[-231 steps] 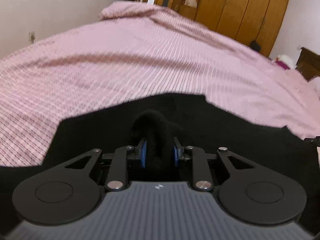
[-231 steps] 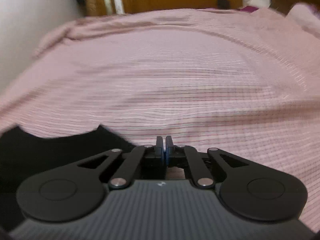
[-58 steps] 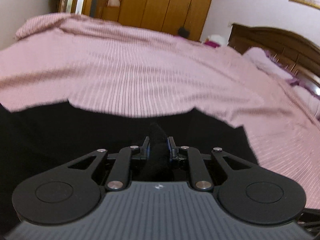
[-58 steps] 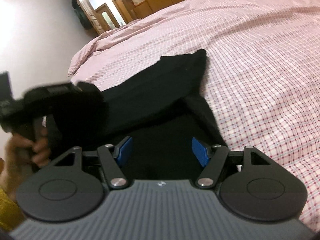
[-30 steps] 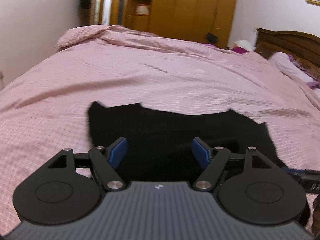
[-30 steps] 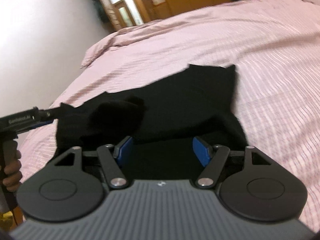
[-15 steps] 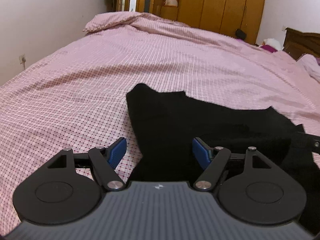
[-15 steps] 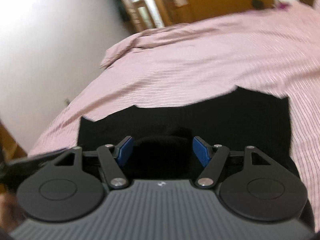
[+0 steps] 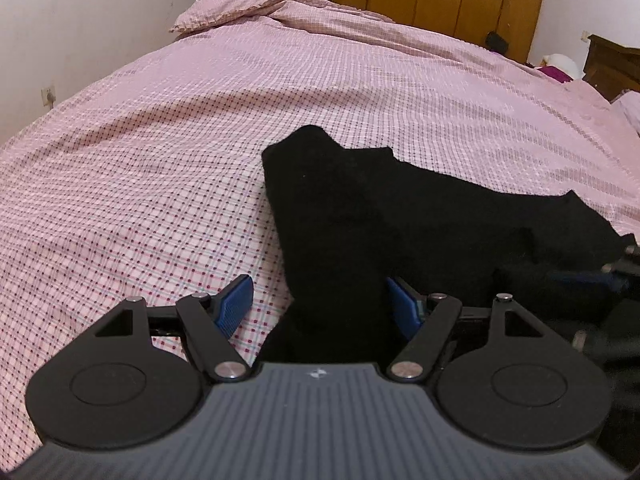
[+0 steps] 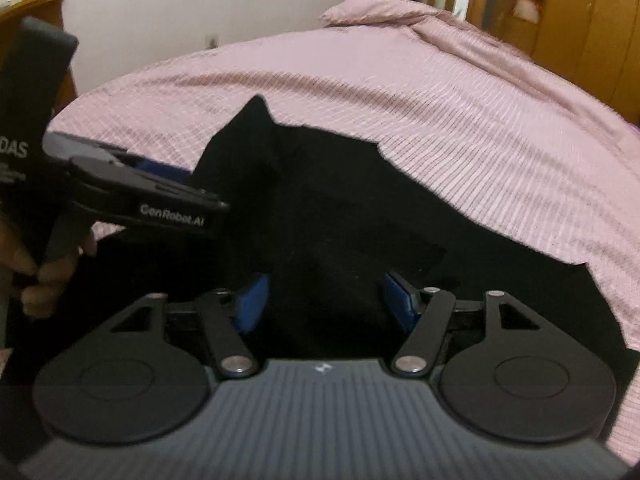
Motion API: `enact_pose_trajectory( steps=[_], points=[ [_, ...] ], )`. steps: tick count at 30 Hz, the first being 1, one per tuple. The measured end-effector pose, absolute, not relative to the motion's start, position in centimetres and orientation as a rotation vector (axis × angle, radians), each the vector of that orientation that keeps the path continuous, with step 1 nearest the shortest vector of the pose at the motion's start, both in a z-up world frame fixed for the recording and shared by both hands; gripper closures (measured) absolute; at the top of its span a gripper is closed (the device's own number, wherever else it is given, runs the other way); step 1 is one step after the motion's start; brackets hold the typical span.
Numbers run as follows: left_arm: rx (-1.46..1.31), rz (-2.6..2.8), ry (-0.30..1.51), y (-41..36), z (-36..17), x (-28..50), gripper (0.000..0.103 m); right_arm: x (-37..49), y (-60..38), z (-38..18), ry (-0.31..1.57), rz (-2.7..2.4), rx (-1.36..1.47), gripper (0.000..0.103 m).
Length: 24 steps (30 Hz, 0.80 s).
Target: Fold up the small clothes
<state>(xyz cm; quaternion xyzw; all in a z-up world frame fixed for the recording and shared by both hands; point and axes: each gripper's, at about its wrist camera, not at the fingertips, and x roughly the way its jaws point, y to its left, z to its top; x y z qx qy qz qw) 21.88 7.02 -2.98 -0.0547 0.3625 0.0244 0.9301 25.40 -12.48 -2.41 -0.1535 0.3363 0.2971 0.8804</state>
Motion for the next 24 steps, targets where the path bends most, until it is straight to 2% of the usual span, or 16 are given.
enact_pose_trajectory(
  steps=[3,10,15,19,20,22,23,24],
  points=[
    [-0.102,0.053,0.74,7.0,-3.1,21.9,0.026,25.0,-14.6,-1.2,0.647,0.589,-0.218,0.094],
    [-0.085,0.056,0.74,7.0,-3.3,22.0,0.026,21.9,-24.4,0.8,0.503,0.282,0.059,0.094],
    [-0.065,0.07,0.741,6.6,-3.3,22.0,0.026,21.3,-30.3,-2.0,0.6,0.108,0.182,0.093],
    [-0.04,0.08,0.736,6.1,-2.9,21.9,0.026,20.5,-30.5,-2.4,0.649,0.159,0.191,0.091],
    [-0.04,0.083,0.735,6.1,-2.8,21.8,0.026,20.4,-29.7,-1.9,0.639,0.186,0.154,0.088],
    [-0.045,0.086,0.73,6.1,-2.3,21.5,0.026,19.8,-27.7,-0.9,0.605,0.243,0.088,0.062],
    [-0.046,0.085,0.724,6.1,-2.1,21.3,0.026,19.6,-26.4,-0.3,0.577,0.286,0.059,0.039],
    [-0.043,0.084,0.717,6.0,-1.7,21.0,0.026,19.3,-25.4,0.1,0.549,0.329,0.035,0.033]
  ],
)
